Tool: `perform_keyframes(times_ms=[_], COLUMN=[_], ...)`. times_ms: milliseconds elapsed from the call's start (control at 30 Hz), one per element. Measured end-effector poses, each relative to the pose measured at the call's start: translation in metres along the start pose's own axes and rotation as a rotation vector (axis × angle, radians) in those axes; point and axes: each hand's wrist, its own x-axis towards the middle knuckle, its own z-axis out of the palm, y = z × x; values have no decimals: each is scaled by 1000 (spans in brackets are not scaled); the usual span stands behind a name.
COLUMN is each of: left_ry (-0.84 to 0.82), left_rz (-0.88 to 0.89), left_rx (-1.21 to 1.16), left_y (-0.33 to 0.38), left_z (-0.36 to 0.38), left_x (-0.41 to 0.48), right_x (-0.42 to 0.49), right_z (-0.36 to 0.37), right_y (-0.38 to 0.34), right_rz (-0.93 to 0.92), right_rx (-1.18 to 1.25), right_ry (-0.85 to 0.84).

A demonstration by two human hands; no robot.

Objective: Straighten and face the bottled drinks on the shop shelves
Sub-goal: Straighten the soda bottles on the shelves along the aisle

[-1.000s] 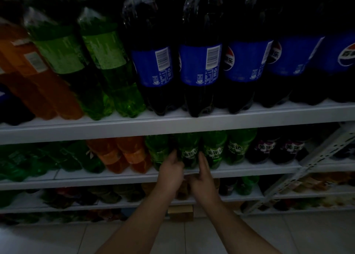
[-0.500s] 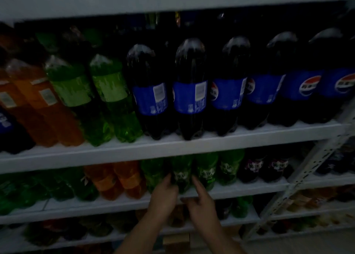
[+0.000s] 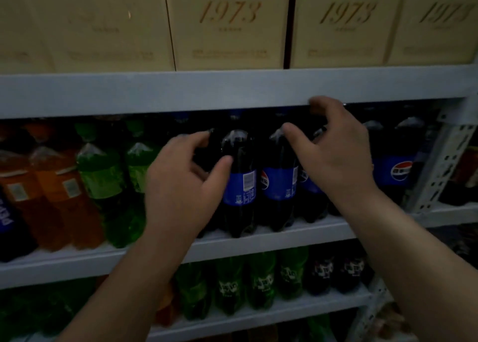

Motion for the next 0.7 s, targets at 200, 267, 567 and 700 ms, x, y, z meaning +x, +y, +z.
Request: perform_keyframes(times_ms=[200,267,567,700], left_ry=[-312,-386,-393,-310], left_rz=[-69,-141,-114,-140], left_rx=[168,116,126,167], left_y=[24,22,8,7], left_z=[32,36,39,46], left_x=[37,45,51,48], right_x=[1,-1,27,31], right_z=[13,22,27,19], right_y=[-1,2,21,29], right_rz=[23,12,178,232], right_rx=[-237,-261,42,249], right_ry=[-7,-116,-334,-440])
